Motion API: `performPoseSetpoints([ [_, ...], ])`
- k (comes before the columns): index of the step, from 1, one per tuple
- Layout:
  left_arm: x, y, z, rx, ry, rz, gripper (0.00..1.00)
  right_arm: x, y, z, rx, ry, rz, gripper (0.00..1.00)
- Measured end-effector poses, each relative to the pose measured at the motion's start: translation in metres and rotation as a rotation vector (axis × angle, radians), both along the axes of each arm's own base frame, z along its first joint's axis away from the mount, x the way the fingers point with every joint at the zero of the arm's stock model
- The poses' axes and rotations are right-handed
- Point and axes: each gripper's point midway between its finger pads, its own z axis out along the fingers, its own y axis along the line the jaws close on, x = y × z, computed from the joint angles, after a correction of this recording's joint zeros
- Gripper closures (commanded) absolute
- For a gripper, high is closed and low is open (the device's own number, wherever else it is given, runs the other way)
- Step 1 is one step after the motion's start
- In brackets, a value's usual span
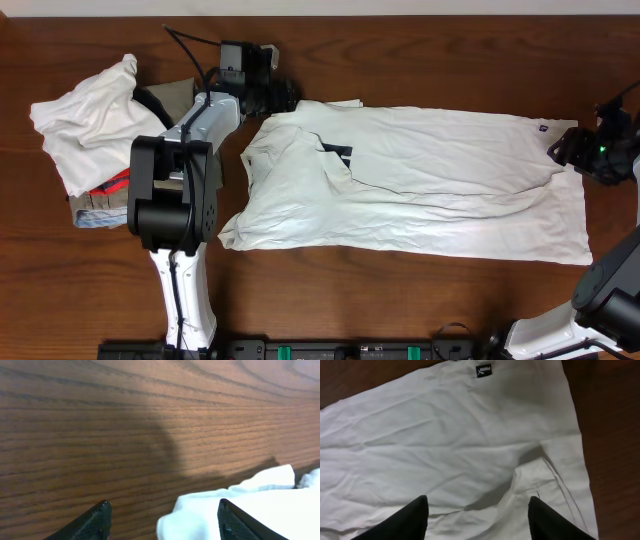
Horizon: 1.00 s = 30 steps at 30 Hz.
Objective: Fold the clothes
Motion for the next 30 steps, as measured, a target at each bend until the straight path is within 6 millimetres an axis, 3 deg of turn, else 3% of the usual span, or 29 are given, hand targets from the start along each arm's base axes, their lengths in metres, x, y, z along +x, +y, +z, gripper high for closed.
performPoseSetpoints([
  [3, -0.003, -0.007, 0.001, -0.023, 0.007, -0.022, 0.35, -0.001, 0.000, 0.000, 0.002, 0.003, 0.000, 0.39],
  [5, -0.007, -0.013, 0.000, -0.034, 0.020, -0.034, 0.45, -0.001, 0.001, 0.000, 0.003, 0.005, 0.000, 0.39],
  [7, -0.012, -0.020, -0.001, -0.039, 0.037, -0.050, 0.69, -0.002, 0.001, -0.001, 0.004, 0.007, 0.000, 0.39],
  [8, -0.015, -0.024, -0.002, -0.043, 0.045, -0.058, 0.87, -0.002, 0.001, -0.001, 0.004, 0.007, 0.000, 0.39],
  [10, -0.019, -0.029, -0.003, -0.041, 0.055, -0.071, 0.93, -0.002, 0.001, -0.001, 0.005, 0.009, 0.000, 0.39],
  [14, -0.024, -0.033, -0.005, -0.044, 0.075, -0.085, 0.94, -0.004, 0.002, -0.001, 0.010, 0.018, 0.001, 0.41],
  [24, -0.041, -0.022, -0.016, -0.040, 0.174, -0.069, 0.94, -0.002, -0.003, -0.001, -0.021, 0.010, 0.003, 0.43],
  [30, -0.071, -0.024, -0.024, -0.064, 0.312, -0.086, 0.94, 0.002, -0.006, 0.000, -0.035, -0.004, 0.002, 0.43],
])
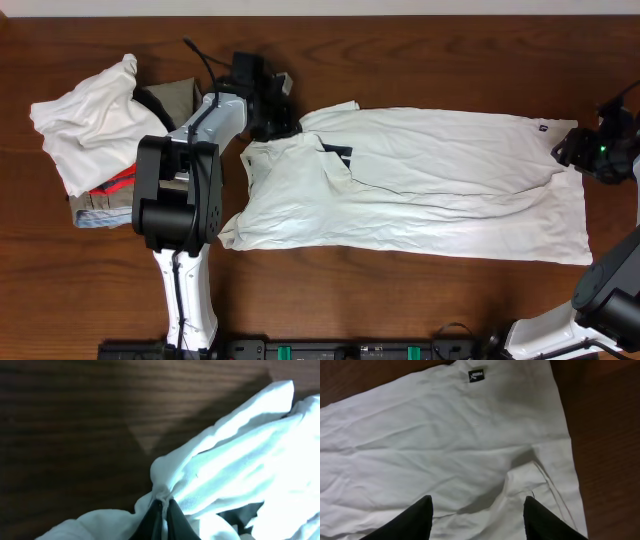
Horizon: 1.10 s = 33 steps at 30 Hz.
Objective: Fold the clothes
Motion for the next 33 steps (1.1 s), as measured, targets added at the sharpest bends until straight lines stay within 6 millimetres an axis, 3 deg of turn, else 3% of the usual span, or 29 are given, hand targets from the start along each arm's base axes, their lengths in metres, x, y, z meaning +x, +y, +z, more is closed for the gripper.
performPoseSetpoints([
  [10, 0.012, -0.004, 0.006, -0.022, -0.057, -0.005, 0.94, 0.008, -0.005, 0.000, -0.020, -0.026, -0.002, 0.45],
  [11, 0.015, -0.004, 0.007, -0.025, -0.076, -0.005, 0.90, 0.008, -0.005, -0.003, -0.017, -0.021, -0.002, 0.45],
  [13, 0.024, -0.006, 0.011, -0.032, -0.118, -0.006, 0.67, 0.008, -0.005, -0.010, -0.007, -0.005, -0.002, 0.45],
  [14, 0.028, -0.007, 0.013, -0.035, -0.138, -0.006, 0.61, 0.008, -0.005, -0.015, -0.001, 0.005, -0.002, 0.45],
  [19, 0.038, -0.008, 0.019, -0.044, -0.189, -0.004, 0.54, 0.007, -0.005, -0.033, 0.021, 0.042, -0.002, 0.45],
  [29, 0.039, -0.010, 0.020, -0.046, -0.197, -0.008, 0.54, 0.008, -0.006, -0.033, 0.017, 0.036, -0.002, 0.45],
  [33, 0.039, -0.013, 0.021, -0.047, -0.201, -0.012, 0.70, 0.008, -0.006, -0.033, 0.018, 0.036, -0.001, 0.46],
])
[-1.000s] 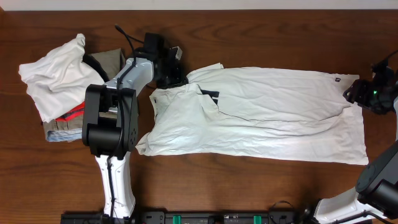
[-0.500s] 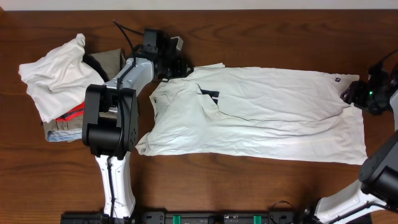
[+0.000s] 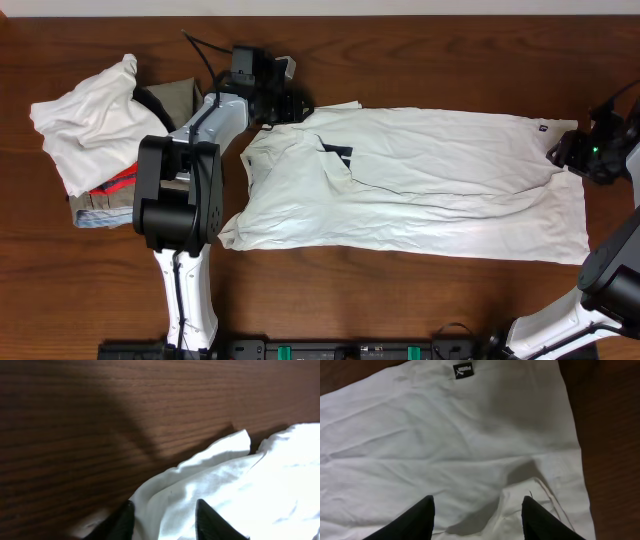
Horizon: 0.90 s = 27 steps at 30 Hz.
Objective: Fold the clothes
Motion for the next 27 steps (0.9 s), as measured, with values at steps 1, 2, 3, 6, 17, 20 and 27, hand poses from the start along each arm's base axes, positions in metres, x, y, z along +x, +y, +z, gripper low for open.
performPoseSetpoints([
  [1, 0.000, -0.001, 0.000, 0.000, 0.000, -0.003, 0.71, 0.000, 0.000, 0.000, 0.000, 0.000, 0.000, 0.46],
  [2, -0.001, -0.002, 0.000, 0.001, -0.002, -0.006, 0.71, 0.000, 0.000, 0.000, 0.000, 0.000, 0.000, 0.46],
  [3, -0.001, -0.004, 0.000, 0.001, -0.003, -0.010, 0.71, 0.000, 0.000, 0.000, 0.000, 0.000, 0.000, 0.46],
  [6, -0.004, -0.011, 0.000, 0.001, -0.003, -0.023, 0.69, 0.000, 0.000, 0.000, 0.001, 0.001, 0.000, 0.46],
  [17, -0.009, -0.019, -0.007, 0.060, 0.004, -0.028, 0.50, -0.002, 0.001, -0.001, 0.005, 0.008, 0.000, 0.46],
  [20, -0.004, -0.008, -0.012, 0.122, -0.008, 0.010, 0.47, -0.003, 0.002, -0.001, 0.008, 0.013, 0.000, 0.46],
  [27, 0.006, 0.006, -0.015, 0.199, -0.041, 0.062, 0.60, -0.003, 0.002, -0.001, 0.008, 0.013, 0.000, 0.46],
])
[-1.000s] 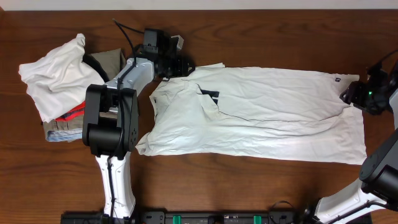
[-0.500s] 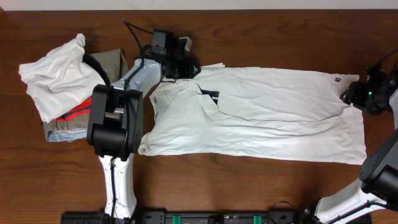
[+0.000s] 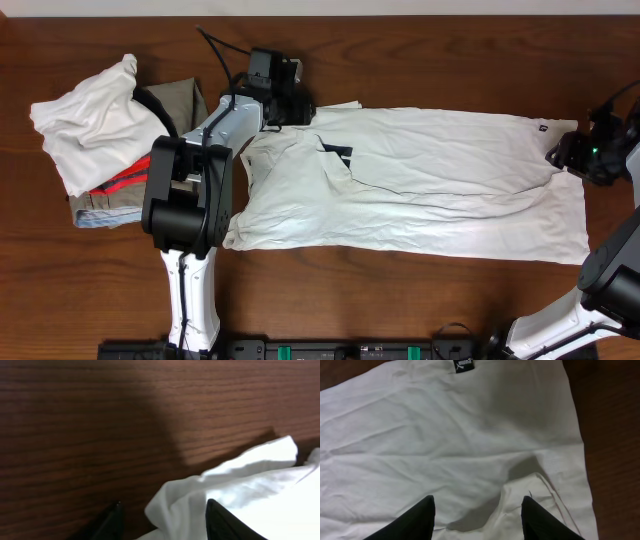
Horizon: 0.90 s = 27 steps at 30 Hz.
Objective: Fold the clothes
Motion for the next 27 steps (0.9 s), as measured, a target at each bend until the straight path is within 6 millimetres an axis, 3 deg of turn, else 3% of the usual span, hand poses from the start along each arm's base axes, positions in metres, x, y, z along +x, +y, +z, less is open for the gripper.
performPoseSetpoints([
  [2, 0.000, 0.002, -0.001, 0.011, 0.005, 0.013, 0.76, 0.000, 0.000, 0.000, 0.000, 0.000, 0.000, 0.46],
  [8, -0.005, 0.001, -0.004, 0.006, 0.024, 0.000, 0.94, 0.000, 0.000, 0.000, 0.000, 0.000, 0.000, 0.46],
  [20, -0.008, -0.008, 0.007, -0.128, 0.042, -0.053, 0.94, 0.011, -0.006, 0.004, -0.024, -0.045, -0.009, 0.51],
  [27, -0.002, -0.003, 0.047, -0.182, -0.021, -0.059, 0.94, 0.043, -0.026, 0.019, -0.083, -0.188, -0.066, 0.49],
])
